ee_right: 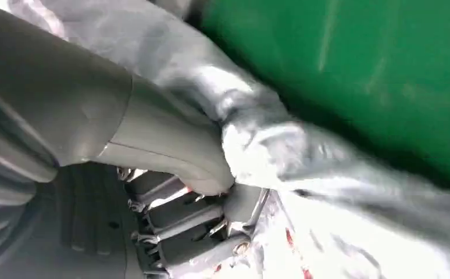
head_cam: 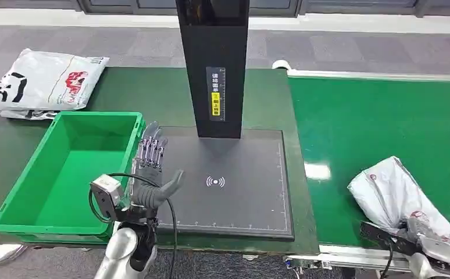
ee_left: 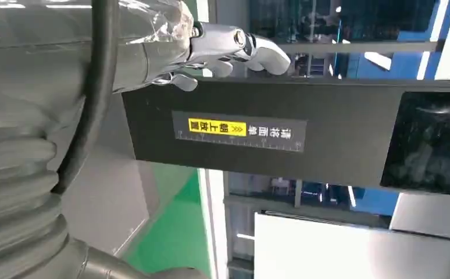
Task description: Moved the parcel from conveyor to table for the left to box.
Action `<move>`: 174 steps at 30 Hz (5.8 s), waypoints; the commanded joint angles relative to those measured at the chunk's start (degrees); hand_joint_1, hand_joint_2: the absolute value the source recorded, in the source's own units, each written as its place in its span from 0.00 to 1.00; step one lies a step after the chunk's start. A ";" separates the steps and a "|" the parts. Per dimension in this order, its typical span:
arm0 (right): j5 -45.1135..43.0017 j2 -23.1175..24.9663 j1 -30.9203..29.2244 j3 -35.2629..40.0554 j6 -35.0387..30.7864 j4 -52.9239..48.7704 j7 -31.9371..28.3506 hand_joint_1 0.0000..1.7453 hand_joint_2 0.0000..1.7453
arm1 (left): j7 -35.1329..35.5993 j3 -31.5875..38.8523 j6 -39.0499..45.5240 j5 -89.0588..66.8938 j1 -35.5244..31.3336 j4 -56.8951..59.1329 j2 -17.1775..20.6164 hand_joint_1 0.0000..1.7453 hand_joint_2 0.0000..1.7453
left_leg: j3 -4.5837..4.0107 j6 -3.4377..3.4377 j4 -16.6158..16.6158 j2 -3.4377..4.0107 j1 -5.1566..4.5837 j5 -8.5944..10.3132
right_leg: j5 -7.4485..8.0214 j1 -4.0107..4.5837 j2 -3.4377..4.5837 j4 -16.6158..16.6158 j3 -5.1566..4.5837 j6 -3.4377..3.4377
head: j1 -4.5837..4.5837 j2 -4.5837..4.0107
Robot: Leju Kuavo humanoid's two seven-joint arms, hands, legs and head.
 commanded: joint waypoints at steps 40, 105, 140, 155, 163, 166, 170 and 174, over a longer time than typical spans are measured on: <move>-73.27 27.79 -7.49 16.08 -1.80 -25.60 -18.30 1.00 1.00 | -3.05 2.17 7.48 5.04 3.72 -0.74 -1.12 0.00 1.00 | -0.28 -0.13 -0.18 0.44 0.03 0.15 | 0.16 0.04 0.54 -0.01 -0.58 -0.11 | -0.02 0.00; -81.84 26.77 -15.11 10.86 -12.85 -19.40 -24.15 0.00 1.00 | -7.14 2.29 12.07 13.41 -1.60 4.30 0.99 0.00 1.00 | -0.56 -0.23 -0.05 0.03 0.03 0.29 | 0.21 0.03 0.12 0.07 -0.76 -0.16 | 0.00 0.00; -84.62 30.02 7.26 -3.40 -20.96 -51.71 -41.82 0.00 1.00 | 0.59 -35.24 -15.69 -85.50 -37.34 55.59 21.06 1.00 1.00 | 0.04 -0.71 -0.23 0.33 0.15 0.38 | 0.27 0.28 0.32 0.28 0.10 -0.72 | 0.00 0.00; -86.38 28.25 7.76 -3.11 -20.04 -51.96 -42.65 0.00 1.00 | -5.79 -38.99 -22.87 -77.74 -42.39 55.66 20.35 1.00 1.00 | 0.59 -0.93 -0.81 0.36 0.18 0.42 | 0.22 0.31 0.41 -0.07 0.43 -0.99 | 0.00 0.00; -88.46 25.99 9.93 -2.17 -20.50 -54.86 -42.60 0.00 1.00 | -7.58 -46.78 -28.07 -58.20 -43.51 42.25 24.33 1.00 1.00 | 1.28 -0.96 -0.83 0.27 0.15 0.36 | 0.08 0.28 0.32 -0.08 0.64 -0.95 | 0.00 0.00; -89.24 25.85 13.09 -2.92 -21.30 -57.92 -42.69 0.00 1.00 | -4.10 -44.51 -26.32 -46.34 -42.19 32.02 26.91 1.00 1.00 | 1.22 -0.95 -0.85 0.18 0.16 0.39 | 0.11 0.30 0.25 -0.15 0.62 -0.96 | 0.00 0.00; -89.74 26.94 15.16 -5.26 -22.17 -60.39 -40.07 0.00 1.00 | -3.57 -32.48 -21.71 -31.95 -34.66 12.46 32.11 1.00 1.00 | 0.85 -0.97 -0.78 0.26 0.15 0.36 | 0.11 0.30 0.36 -0.07 0.23 -0.98 | 0.00 0.00; -89.90 28.67 16.62 -8.01 -22.54 -61.25 -37.13 0.00 1.00 | -6.06 -14.69 -18.26 -21.31 -24.80 -1.41 27.34 1.00 1.00 | 0.74 -0.94 -0.78 0.37 0.12 0.25 | 0.02 0.27 0.47 -0.06 0.07 -0.94 | 0.00 0.00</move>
